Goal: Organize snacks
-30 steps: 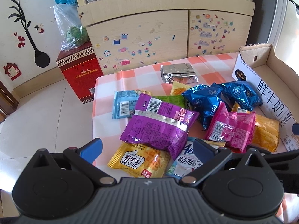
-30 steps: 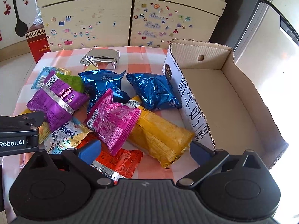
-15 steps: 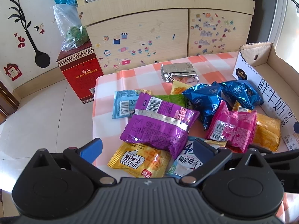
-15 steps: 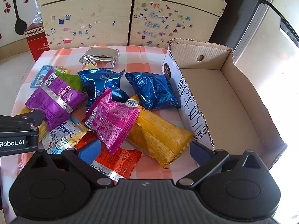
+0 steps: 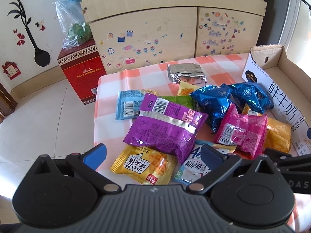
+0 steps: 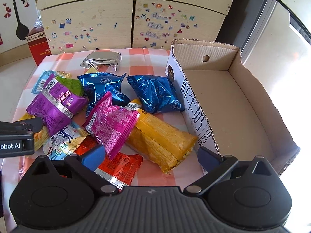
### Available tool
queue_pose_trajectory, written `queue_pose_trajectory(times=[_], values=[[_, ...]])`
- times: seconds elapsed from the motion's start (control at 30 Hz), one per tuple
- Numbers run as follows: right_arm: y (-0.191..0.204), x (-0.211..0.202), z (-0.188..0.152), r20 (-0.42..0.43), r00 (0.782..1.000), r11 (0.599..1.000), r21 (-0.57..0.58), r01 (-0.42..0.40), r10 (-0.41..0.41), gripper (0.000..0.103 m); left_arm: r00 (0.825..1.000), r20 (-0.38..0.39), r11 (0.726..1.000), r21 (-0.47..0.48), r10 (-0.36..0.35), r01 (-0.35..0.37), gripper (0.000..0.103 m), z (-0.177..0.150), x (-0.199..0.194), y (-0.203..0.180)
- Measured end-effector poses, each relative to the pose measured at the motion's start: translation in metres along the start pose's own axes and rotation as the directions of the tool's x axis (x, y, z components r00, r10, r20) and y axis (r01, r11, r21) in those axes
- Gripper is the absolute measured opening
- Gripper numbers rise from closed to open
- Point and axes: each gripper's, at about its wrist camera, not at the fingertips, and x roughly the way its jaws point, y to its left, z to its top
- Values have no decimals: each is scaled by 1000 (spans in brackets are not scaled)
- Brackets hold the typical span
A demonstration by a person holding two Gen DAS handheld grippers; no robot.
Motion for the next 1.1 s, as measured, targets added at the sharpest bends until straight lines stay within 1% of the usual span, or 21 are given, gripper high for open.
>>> queue_pose_trajectory(times=[0.1,0.23,0.4,0.5,0.6,0.67,0.7,0.83,0.93,1.0,1.1], values=[[-4,-2,-2,7,999,999,4,-38,38,103,1000,-2,1000,-21,-13,13,102,1,1,4],[-4,-7,-6,26,993,993,-21,-116,117,103,999,-10,997,-64,-50,49,102,1,3,8],[5,-6,-16,25,971,969,-87,-233,236,103,997,-19,992,-101,-73,70,102,1,7,10],[13,2,-22,0,962,955,-116,-271,273,100,997,-19,991,-107,-78,76,102,1,9,9],[20,14,-24,-17,957,950,-119,-290,290,96,996,-26,989,-128,-81,77,102,2,11,9],[25,21,-25,-29,949,943,-108,-316,314,91,996,-31,987,-138,-82,77,102,1,13,10],[28,24,-25,-32,945,939,-109,-327,326,90,996,-38,988,-137,-77,71,102,0,15,9],[34,30,-27,-13,944,935,-130,-330,331,91,996,-68,991,-126,-61,52,102,-5,23,5],[33,30,-27,-2,944,936,-129,-328,330,91,996,-73,992,-115,-53,44,102,-7,26,3],[33,29,-29,-5,948,939,-131,-317,319,90,996,-73,994,-100,-45,38,102,-8,26,0],[30,25,-33,-11,947,940,-117,-321,322,85,996,-73,997,-75,-40,35,102,-9,28,-4]])
